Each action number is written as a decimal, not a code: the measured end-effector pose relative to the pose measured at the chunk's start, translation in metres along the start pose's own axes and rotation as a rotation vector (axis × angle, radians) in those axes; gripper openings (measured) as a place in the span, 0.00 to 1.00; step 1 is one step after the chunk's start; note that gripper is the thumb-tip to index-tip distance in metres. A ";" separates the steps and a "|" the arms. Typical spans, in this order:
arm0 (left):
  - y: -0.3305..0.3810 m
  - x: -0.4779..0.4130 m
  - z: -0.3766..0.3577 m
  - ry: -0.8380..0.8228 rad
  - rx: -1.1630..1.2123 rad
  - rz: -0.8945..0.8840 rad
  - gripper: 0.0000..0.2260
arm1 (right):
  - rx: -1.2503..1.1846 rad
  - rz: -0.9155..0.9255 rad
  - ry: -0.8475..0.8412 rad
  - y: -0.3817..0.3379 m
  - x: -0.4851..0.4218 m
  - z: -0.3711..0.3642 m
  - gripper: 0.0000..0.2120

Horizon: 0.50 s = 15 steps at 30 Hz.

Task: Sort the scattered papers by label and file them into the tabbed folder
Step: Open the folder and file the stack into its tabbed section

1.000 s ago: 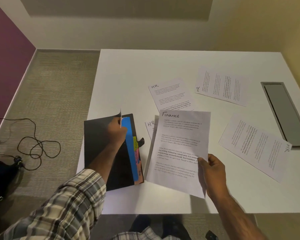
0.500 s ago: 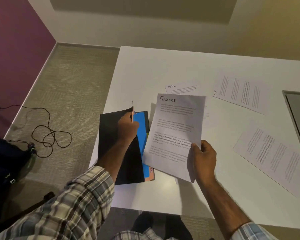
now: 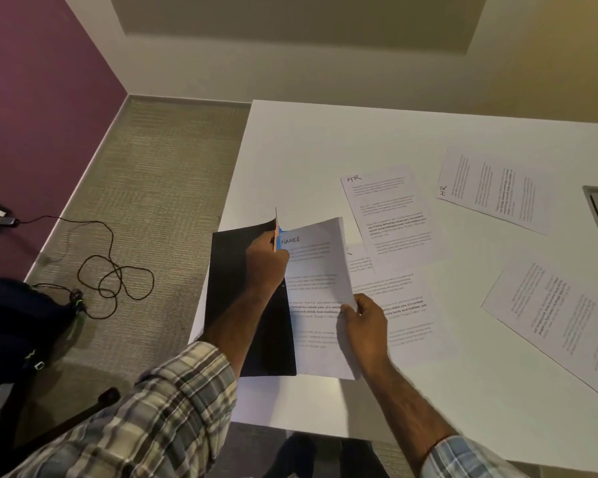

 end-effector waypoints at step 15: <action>0.009 0.000 -0.005 0.022 0.035 0.096 0.02 | 0.110 0.005 -0.231 -0.021 0.000 -0.081 0.08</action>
Point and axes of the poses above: each hand's wrist, its own x-axis away from the middle knuckle, its own z-axis out of the back of the hand, y = z × x, the point moved 3 cm from there along -x, towards the middle knuckle, and after that the axes turned 6 degrees about x, right-handed, at the moved point
